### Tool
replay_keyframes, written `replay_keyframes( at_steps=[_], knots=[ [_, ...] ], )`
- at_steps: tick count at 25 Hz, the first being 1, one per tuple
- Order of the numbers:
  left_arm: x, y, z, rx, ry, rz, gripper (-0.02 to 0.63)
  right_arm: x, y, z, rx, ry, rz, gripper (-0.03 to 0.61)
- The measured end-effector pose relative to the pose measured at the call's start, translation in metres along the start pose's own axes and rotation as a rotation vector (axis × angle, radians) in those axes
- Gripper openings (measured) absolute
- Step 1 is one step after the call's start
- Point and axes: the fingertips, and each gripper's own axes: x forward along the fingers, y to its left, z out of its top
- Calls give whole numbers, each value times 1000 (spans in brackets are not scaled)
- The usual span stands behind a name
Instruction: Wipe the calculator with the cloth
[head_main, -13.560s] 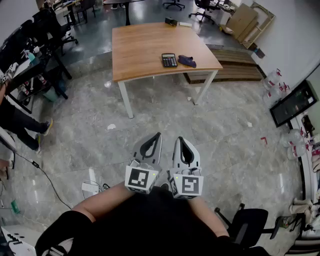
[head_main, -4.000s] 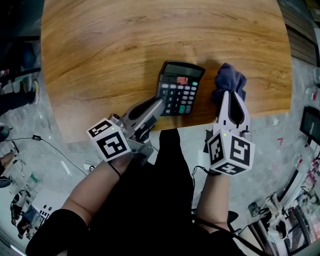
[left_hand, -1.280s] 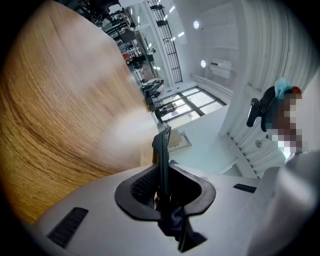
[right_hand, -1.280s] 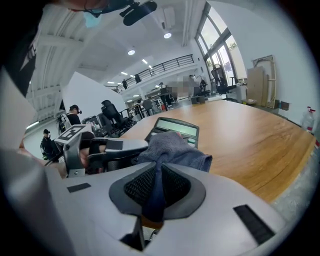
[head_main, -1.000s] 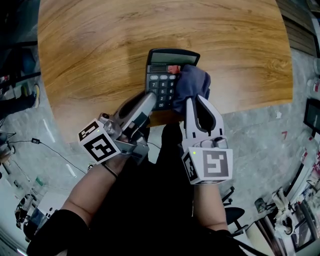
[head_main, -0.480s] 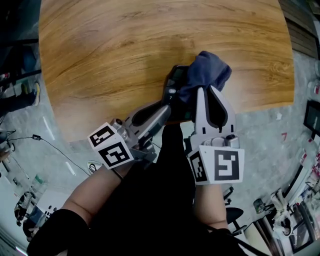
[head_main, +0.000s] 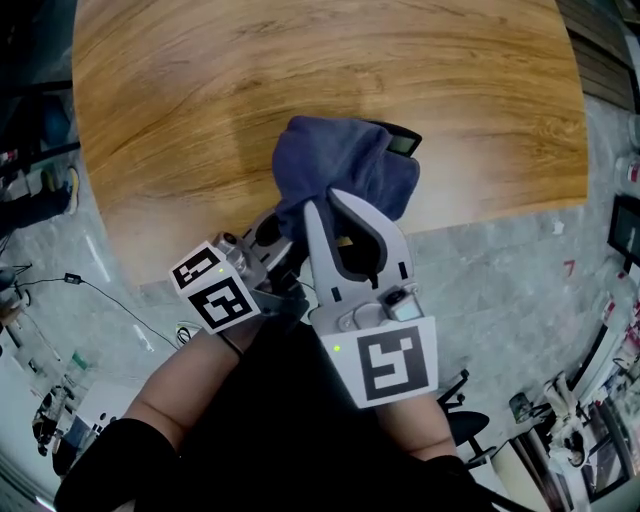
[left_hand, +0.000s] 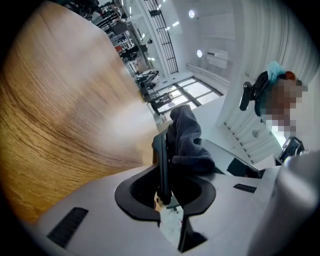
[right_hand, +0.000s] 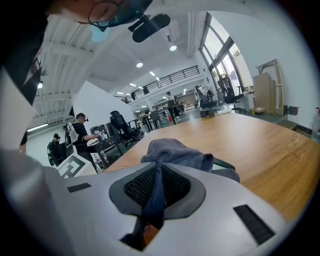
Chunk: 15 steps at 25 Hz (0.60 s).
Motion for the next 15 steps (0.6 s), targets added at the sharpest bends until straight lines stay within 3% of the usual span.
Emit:
replay_keyframes(
  at_steps=[15],
  knots=[
    [-6,3,28,-28,-96,-7,67,-25,-47,-46,45,103,-125,38]
  ],
)
